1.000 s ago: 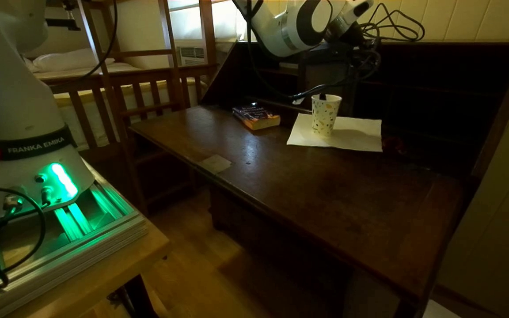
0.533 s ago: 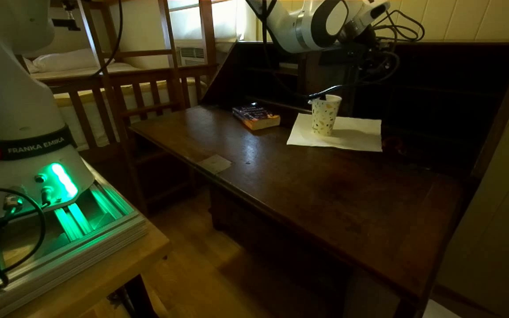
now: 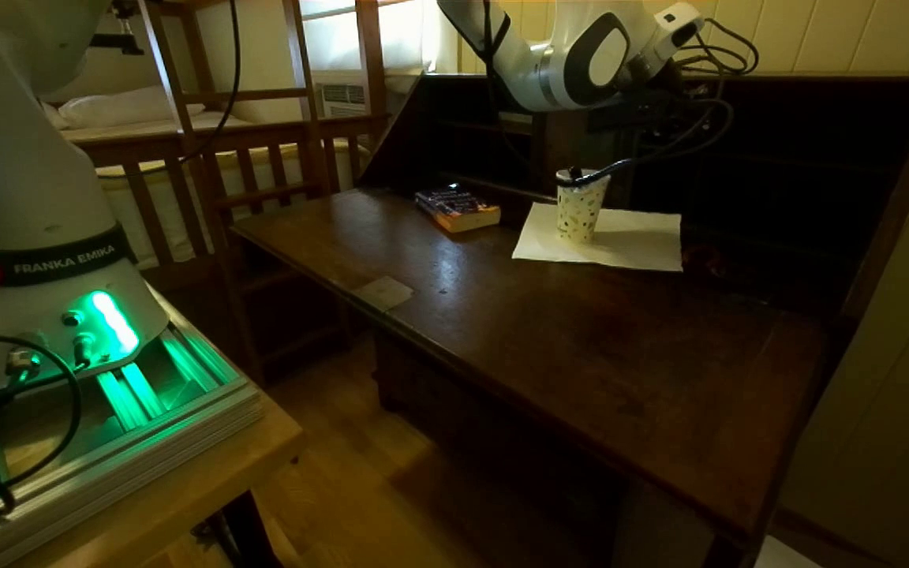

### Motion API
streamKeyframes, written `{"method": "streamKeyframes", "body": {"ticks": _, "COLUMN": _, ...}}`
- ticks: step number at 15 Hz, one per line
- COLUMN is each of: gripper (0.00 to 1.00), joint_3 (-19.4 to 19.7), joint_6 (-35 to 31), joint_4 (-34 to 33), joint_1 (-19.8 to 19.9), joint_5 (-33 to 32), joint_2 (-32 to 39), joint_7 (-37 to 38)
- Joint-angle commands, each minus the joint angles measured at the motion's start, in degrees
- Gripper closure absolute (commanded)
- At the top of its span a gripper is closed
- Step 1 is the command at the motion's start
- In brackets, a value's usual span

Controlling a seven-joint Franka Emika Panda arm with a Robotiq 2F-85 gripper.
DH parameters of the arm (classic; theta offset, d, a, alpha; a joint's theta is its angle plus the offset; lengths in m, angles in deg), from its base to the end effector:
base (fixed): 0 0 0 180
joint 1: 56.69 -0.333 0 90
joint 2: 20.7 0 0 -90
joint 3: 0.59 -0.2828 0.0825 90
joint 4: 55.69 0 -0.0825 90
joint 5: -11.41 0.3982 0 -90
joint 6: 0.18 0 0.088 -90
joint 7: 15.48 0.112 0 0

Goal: Move the remote control to the bottom shelf on the far right.

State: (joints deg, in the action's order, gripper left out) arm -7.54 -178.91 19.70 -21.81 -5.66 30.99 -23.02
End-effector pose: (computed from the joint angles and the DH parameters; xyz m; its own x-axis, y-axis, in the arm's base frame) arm 0.6882 -0.3702 0.2713 0.6611 0.0123 0.7502 -0.2590 -0.9347 0.2435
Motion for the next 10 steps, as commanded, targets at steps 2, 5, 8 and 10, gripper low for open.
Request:
{"method": "streamKeyframes", "body": {"ticks": 2, "gripper": 0.63, "joint_3": 0.35, "joint_6": -1.51, "joint_4": -8.17, "joint_1": -1.53, "joint_5": -0.4, "joint_2": 6.08, "joint_7": -0.96}}
{"method": "streamKeyframes", "body": {"ticks": 5, "gripper": 0.63, "joint_3": 0.67, "joint_6": -1.07, "joint_4": -11.12, "joint_1": -2.17, "joint_5": -0.17, "joint_2": 8.05, "joint_7": -0.62}}
{"method": "streamKeyframes", "body": {"ticks": 8, "gripper": 0.12, "joint_3": 2.44, "joint_6": -0.08, "joint_4": -13.16, "joint_1": -3.27, "joint_5": 0.11, "joint_2": 9.05, "joint_7": 0.39}}
{"method": "streamKeyframes", "body": {"ticks": 10, "gripper": 0.01, "joint_3": 5.29, "joint_6": -0.14, "joint_4": -13.16, "joint_1": -5.06, "joint_5": 4.28, "joint_2": 8.78, "joint_7": -1.63}}
